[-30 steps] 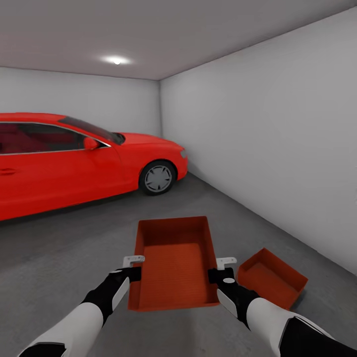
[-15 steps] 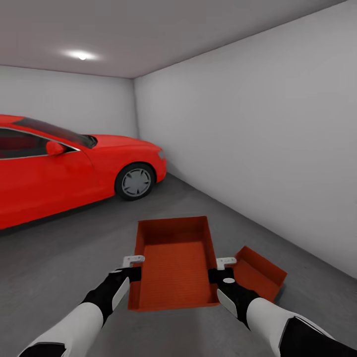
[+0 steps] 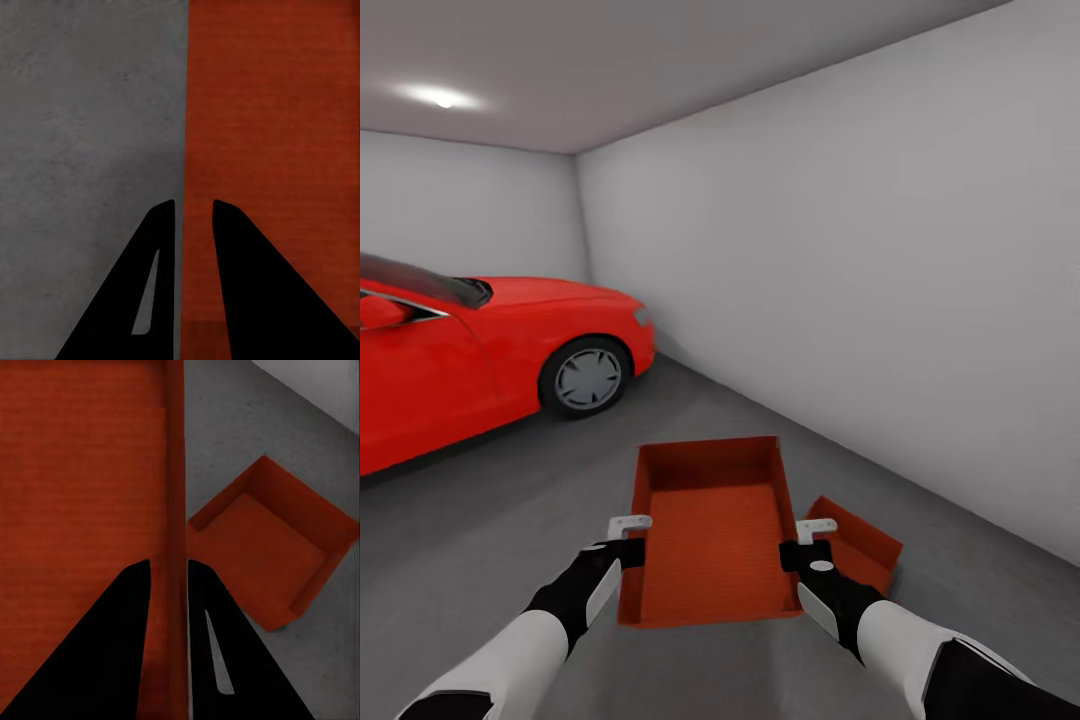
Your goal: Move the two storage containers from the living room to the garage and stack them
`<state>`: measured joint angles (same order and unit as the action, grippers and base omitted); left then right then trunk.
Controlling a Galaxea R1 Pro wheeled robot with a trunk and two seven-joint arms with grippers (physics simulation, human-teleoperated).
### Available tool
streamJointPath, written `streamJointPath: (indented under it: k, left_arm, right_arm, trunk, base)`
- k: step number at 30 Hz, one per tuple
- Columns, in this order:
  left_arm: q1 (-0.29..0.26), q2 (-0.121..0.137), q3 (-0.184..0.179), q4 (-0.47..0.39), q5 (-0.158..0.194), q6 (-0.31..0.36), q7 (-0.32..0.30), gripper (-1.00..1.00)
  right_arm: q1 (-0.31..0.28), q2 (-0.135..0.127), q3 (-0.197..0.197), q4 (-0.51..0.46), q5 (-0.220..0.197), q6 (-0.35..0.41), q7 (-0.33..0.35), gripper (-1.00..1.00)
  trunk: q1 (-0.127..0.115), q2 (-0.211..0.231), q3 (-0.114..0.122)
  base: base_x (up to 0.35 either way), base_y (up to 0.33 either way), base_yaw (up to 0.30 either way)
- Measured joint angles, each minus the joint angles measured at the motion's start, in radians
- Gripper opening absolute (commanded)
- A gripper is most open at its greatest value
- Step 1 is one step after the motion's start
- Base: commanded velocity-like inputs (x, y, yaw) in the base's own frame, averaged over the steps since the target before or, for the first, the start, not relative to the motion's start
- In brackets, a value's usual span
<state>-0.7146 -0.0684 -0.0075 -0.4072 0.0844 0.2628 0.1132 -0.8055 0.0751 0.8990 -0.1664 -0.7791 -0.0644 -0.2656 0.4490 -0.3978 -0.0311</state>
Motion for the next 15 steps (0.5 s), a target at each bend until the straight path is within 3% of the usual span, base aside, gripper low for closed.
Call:
streamJointPath:
  k: [15]
  left_arm:
    - [0.0,0.0,0.0,0.0,0.0,0.0,0.0,-1.0]
  right_arm:
    - [0.0,0.0,0.0,0.0,0.0,0.0,0.0,-1.0]
  trunk:
    - [0.0,0.0,0.0]
  base:
    - [0.298,0.0,-0.017]
